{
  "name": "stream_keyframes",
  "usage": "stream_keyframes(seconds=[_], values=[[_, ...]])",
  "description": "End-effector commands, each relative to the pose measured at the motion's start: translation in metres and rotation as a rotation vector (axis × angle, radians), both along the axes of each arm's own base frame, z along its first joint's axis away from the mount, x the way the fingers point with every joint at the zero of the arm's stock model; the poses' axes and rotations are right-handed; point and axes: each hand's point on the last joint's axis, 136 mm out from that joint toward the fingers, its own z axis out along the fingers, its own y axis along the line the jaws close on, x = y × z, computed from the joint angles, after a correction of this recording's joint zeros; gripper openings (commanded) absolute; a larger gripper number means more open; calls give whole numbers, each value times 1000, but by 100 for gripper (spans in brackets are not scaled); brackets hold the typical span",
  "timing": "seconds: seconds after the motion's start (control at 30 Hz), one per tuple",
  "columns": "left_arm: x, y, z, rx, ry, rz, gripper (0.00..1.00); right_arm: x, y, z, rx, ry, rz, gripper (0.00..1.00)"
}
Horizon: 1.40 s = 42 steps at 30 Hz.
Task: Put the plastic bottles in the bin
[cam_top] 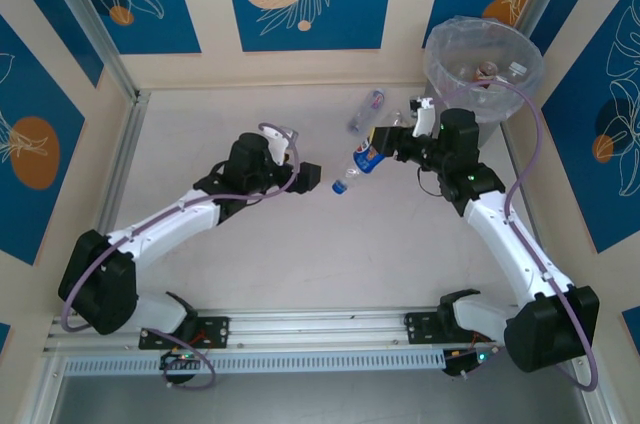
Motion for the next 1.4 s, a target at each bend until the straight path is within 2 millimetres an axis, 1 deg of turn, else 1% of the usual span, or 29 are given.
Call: stream_keyframes(seconds=[0.0,0.13,0.23,0.37,0.43,0.57,0.77,0.87,1.03,1.1,1.23,1.37], values=[[15,29,8,10,-41,172,99,-1,-8,29,-44,-91,-17,47],[19,45,-1,46,-16,251,99,2,-16,46,-97,-140,-49,47],[18,46,-7,59,6,255,99,6,-26,55,-149,-166,-90,47],[21,51,-11,68,21,292,99,12,-41,68,-232,-198,-151,47],[21,51,-13,74,25,290,99,15,-49,80,-266,-223,-181,47],[19,41,-10,57,20,231,99,20,-64,107,-304,-279,-223,48],[20,40,-13,66,22,225,99,31,-100,152,-384,-380,-362,47],[20,39,-14,69,25,220,99,42,-123,166,-442,-420,-450,47],[20,38,-15,70,28,213,99,75,-168,185,-630,-499,-639,47],[20,37,-15,70,29,211,99,87,-180,189,-677,-503,-672,46],[18,40,-17,76,30,219,99,104,-190,198,-700,-507,-698,46],[17,42,-18,78,33,221,99,108,-191,210,-647,-530,-695,46]])
